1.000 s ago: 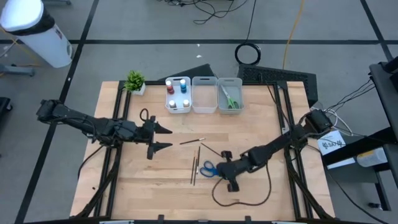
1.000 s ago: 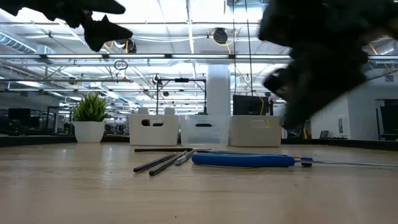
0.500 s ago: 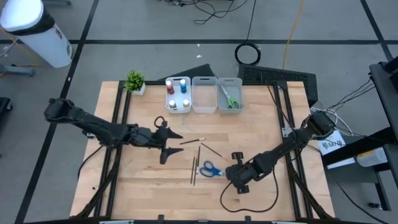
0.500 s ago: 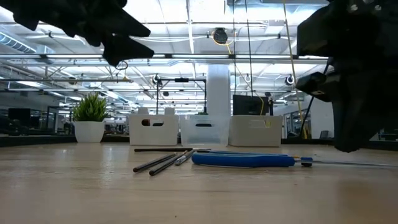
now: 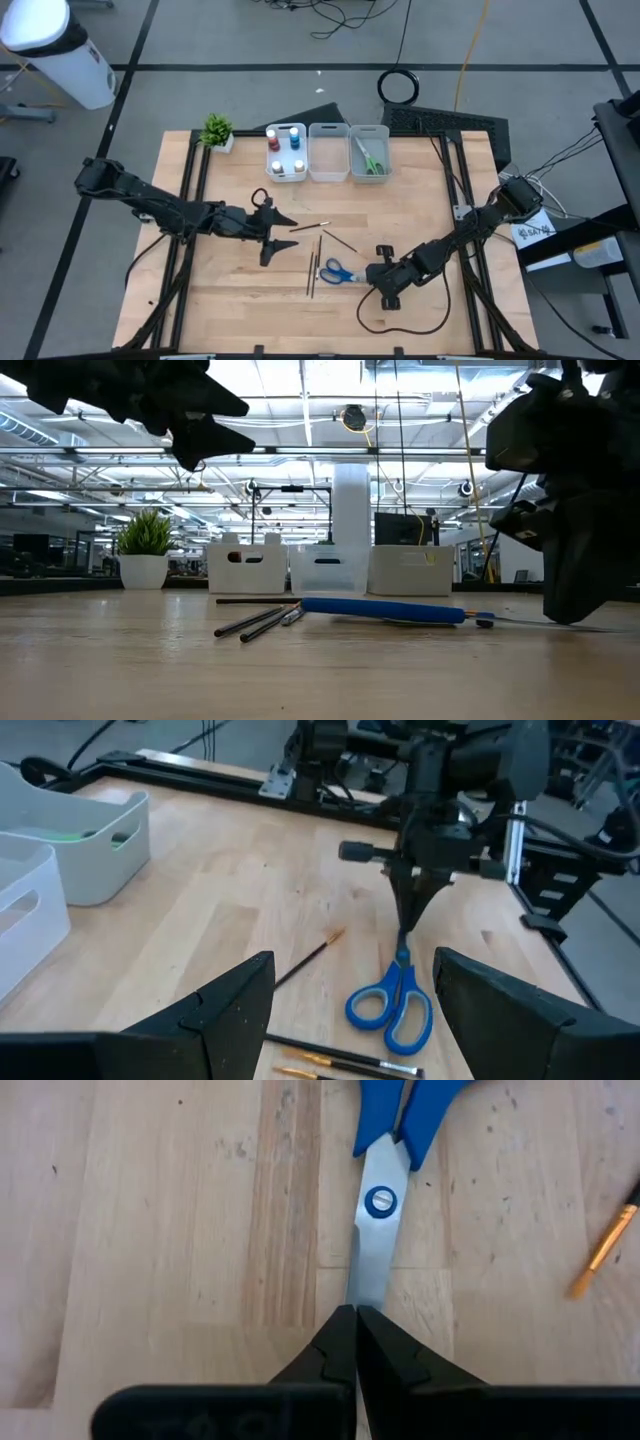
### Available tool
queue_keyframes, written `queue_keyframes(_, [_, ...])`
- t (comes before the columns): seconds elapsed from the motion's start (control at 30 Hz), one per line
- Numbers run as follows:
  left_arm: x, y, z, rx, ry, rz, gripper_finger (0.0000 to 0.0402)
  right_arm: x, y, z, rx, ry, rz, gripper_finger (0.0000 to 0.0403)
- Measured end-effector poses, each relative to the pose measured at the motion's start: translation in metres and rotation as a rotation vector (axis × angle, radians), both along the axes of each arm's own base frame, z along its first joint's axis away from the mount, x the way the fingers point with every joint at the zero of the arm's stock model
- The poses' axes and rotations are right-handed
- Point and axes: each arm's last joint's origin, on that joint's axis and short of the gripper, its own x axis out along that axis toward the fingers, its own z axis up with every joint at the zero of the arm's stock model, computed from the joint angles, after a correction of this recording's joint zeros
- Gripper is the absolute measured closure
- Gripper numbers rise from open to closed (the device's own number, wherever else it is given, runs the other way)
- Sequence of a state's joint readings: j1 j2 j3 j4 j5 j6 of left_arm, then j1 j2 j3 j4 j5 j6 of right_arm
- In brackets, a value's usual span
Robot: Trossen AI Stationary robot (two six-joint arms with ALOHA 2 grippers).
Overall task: Pick & Place Paint Supplies
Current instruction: Put the blue scissors into the gray bin
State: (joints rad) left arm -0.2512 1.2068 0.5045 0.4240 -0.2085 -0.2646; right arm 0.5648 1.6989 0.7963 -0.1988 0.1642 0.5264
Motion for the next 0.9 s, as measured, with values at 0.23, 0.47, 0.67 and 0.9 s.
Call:
queue_keyframes(0.23, [0.015,-0.024,-0.019,0.032,0.092,-0.061,0.0117,-0.003,-0.004,-0.005,0.001,0.011,-0.014,0.0403])
queue_keyframes(0.47, [0.066,-0.074,-0.039,0.265,0.316,-0.111,0.0117,-0.002,-0.004,-0.005,0.007,0.01,-0.018,0.0403])
queue_keyframes(0.67, [0.108,-0.109,-0.047,0.529,0.53,-0.175,0.0117,-0.002,-0.004,-0.005,0.009,0.015,-0.03,0.0403])
queue_keyframes(0.9, [0.141,-0.126,-0.059,0.694,0.618,-0.246,0.0117,-0.002,-0.004,-0.005,0.01,0.014,-0.031,0.0403])
